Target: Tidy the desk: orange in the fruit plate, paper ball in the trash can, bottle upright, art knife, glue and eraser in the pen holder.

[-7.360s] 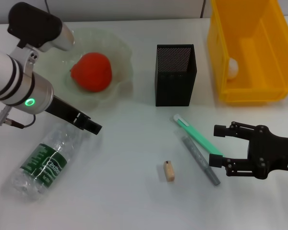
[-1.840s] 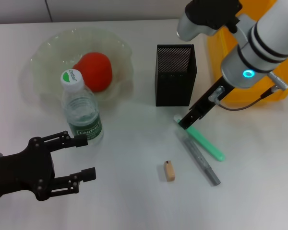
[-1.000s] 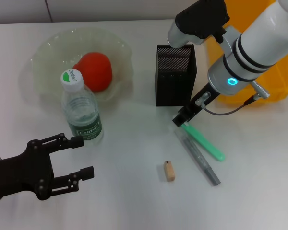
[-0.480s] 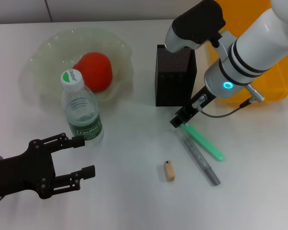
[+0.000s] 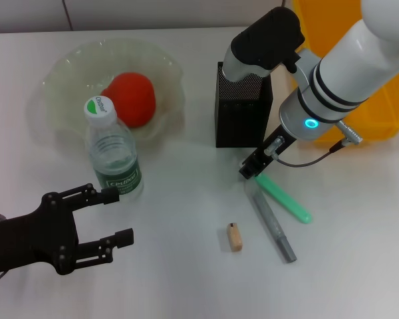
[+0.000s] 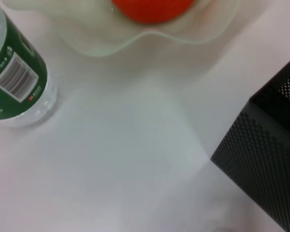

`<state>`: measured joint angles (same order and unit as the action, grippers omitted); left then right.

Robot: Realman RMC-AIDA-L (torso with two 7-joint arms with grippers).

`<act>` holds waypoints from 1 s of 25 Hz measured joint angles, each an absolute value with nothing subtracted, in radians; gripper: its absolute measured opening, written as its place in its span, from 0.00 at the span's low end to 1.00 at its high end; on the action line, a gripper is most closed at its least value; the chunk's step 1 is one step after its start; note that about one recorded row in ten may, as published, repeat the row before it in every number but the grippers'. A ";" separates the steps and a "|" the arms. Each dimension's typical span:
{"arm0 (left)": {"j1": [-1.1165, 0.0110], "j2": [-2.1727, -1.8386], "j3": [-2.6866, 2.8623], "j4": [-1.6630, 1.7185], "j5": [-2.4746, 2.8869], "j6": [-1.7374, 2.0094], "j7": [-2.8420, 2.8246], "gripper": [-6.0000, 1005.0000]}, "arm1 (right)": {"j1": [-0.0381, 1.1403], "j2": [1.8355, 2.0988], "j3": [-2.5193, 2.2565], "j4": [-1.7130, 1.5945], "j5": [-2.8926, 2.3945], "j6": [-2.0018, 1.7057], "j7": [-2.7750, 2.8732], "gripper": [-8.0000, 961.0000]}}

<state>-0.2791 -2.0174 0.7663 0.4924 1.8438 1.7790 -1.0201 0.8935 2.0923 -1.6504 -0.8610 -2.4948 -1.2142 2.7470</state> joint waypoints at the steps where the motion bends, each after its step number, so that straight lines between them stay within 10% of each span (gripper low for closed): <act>1: -0.279 -2.018 0.766 0.492 1.844 1.779 -1.020 0.76 | 0.894 2.092 -1.652 -0.861 -2.495 -1.213 2.747 0.34; 6: -0.278 -2.019 0.764 0.492 1.844 1.779 -1.019 0.76 | 0.890 2.092 -1.653 -0.864 -2.493 -1.212 2.741 0.18; 25: -0.271 -2.019 0.761 0.494 1.844 1.792 -1.021 0.76 | 0.664 2.084 -1.584 -1.489 -2.488 -1.399 2.729 0.20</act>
